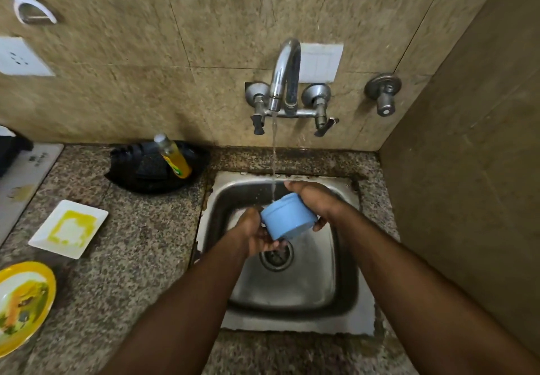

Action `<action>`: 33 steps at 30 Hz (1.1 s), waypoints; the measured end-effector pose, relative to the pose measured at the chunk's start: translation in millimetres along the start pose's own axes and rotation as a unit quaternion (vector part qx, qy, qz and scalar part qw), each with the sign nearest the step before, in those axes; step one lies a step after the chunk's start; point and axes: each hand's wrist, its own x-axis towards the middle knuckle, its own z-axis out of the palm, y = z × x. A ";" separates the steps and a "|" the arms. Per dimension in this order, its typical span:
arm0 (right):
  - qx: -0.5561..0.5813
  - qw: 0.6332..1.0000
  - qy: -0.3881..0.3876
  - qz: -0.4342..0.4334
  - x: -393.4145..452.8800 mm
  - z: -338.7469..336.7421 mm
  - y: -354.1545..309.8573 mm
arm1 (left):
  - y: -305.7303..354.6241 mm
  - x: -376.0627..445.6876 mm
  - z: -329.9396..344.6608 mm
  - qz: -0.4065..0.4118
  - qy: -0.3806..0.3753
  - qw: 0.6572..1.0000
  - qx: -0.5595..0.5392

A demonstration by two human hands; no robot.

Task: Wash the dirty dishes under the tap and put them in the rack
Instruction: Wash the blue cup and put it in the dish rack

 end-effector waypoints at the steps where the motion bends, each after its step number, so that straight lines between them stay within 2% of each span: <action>1: 0.007 1.000 -0.004 -0.015 -0.9 -2.8 0.0 | 3.3 -0.1 1.6 -0.010 -0.001 1.000 -0.002; 5: 0.092 0.993 -0.047 -0.054 1.9 -9.3 4.0 | 28.9 -1.7 -3.8 0.011 0.023 0.999 0.021; 7: 0.153 0.986 -0.039 -0.047 5.8 -5.7 2.9 | 43.0 -3.7 -3.8 0.039 0.026 0.999 0.022; 10: 0.257 0.966 -0.023 -0.024 13.1 7.4 -5.1 | 58.4 -7.0 -3.6 0.104 0.052 0.993 0.032; 14: 0.333 0.943 -0.022 -0.011 16.1 31.7 -18.3 | 65.0 8.0 4.9 0.217 0.064 0.973 0.053; 16: 0.345 0.938 -0.008 -0.017 15.0 42.2 -25.1 | 58.2 9.8 11.4 0.295 0.117 0.934 0.164; 19: 0.353 0.935 0.015 -0.031 12.6 49.1 -31.2 | 41.3 13.4 11.8 0.431 0.192 0.838 0.275; 23: 0.322 0.946 0.026 -0.030 10.2 52.3 -29.7 | 34.8 27.4 -3.2 0.531 0.184 0.701 0.439; 25: 0.335 0.941 0.034 -0.026 7.7 54.1 -26.6 | 37.3 26.0 -4.2 0.551 0.148 0.671 0.473; 27: 0.341 0.939 0.037 -0.018 7.8 55.2 -22.7 | 45.3 27.6 -1.2 0.565 0.128 0.671 0.462; 29: 0.333 0.942 0.037 -0.008 7.0 58.2 -19.0 | 62.3 31.9 1.6 0.528 0.113 0.721 0.434; 31: 0.332 0.942 0.044 0.004 5.8 63.1 -16.6 | 86.5 31.9 3.2 0.424 0.099 0.796 0.421; 33: 0.324 0.944 0.056 -0.003 3.0 67.0 -17.2 | 103.3 31.5 4.8 0.340 0.090 0.811 0.467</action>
